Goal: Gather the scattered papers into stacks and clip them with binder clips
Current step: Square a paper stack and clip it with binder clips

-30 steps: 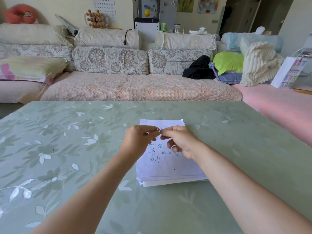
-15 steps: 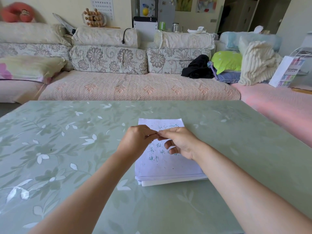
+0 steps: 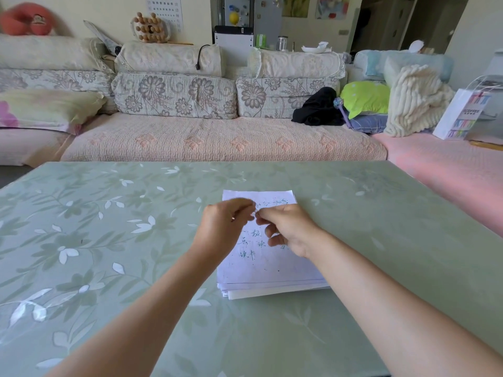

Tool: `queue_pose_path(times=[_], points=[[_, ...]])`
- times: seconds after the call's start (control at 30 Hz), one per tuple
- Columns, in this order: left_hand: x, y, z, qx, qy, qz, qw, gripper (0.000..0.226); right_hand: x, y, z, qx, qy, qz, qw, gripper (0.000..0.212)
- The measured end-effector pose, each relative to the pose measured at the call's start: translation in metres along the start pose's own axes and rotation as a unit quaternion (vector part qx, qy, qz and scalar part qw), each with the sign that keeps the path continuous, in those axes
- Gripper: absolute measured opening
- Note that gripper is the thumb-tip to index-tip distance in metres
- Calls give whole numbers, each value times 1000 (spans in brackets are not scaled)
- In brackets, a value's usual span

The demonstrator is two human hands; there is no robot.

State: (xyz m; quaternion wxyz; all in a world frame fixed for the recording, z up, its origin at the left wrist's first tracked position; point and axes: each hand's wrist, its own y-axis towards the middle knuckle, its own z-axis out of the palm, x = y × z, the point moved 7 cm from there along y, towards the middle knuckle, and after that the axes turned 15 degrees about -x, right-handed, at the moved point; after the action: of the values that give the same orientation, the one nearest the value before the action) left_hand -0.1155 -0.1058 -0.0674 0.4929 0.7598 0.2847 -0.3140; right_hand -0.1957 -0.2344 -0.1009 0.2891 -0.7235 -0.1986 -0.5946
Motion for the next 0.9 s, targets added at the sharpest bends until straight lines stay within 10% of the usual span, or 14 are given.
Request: queue_pose_path(times=[0.33, 0.9], points=[[30, -18, 17, -52, -406, -454, 791, 16, 2, -4, 8, 17, 70, -11, 997, 10], [66, -6, -44, -4, -85, -271, 959, 11, 13, -15, 68, 7, -91, -137, 986, 16]])
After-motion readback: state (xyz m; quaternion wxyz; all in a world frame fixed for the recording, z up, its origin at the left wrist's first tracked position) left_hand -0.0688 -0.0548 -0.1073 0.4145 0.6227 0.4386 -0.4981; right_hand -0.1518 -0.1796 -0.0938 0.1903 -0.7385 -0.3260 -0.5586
